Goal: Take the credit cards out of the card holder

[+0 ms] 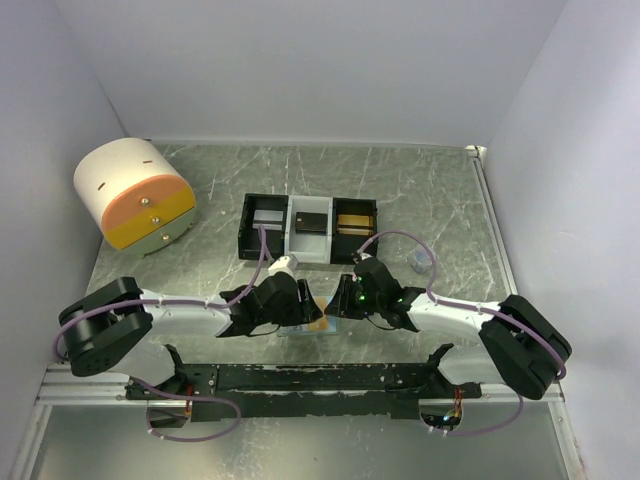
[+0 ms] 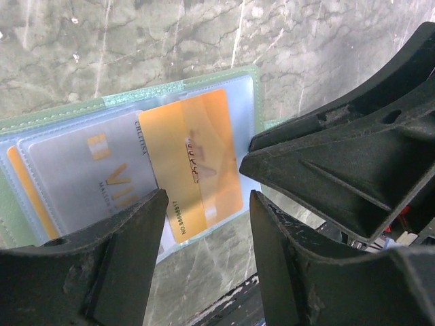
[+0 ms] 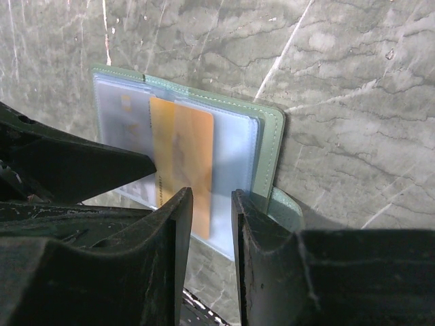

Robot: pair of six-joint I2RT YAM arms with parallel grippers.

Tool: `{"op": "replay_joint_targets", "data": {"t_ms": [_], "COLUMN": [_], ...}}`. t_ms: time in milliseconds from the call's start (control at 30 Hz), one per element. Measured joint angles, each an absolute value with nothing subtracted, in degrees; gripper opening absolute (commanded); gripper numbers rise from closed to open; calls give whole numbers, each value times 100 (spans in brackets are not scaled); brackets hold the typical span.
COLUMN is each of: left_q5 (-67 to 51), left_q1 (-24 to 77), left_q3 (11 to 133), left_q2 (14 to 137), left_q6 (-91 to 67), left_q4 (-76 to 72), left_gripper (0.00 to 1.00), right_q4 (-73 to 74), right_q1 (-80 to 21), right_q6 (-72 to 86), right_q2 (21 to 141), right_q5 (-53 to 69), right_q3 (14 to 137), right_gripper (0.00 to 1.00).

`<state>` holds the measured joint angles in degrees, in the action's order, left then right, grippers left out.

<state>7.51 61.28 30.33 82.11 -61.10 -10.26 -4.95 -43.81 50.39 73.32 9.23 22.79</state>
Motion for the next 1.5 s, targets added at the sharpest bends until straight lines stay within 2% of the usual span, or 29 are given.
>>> {"op": "replay_joint_targets", "data": {"t_ms": [267, 733, 1067, 1500], "left_q5": [720, 746, 749, 738], "left_q1": [6128, 6128, 6128, 6128], "left_q3": [3144, 3057, 3057, 2821], "left_q2": [8449, 8114, 8042, 8215], "left_q6": [-6090, -6042, -6018, -6222], "left_q4": [-1155, -965, -851, -1435], "left_gripper": [62, 67, 69, 61], "right_q4": [-445, 169, 165, -1125], "right_q1": [-4381, -4381, -4381, -4357], "right_q6": [5009, 4515, 4582, 5159], "right_q2": [7332, 7008, 7655, 7771], "right_q5": [926, 1046, 982, 1039], "right_q3": [2311, 2812, 2860, 2265], "right_gripper": [29, 31, 30, 27]}}
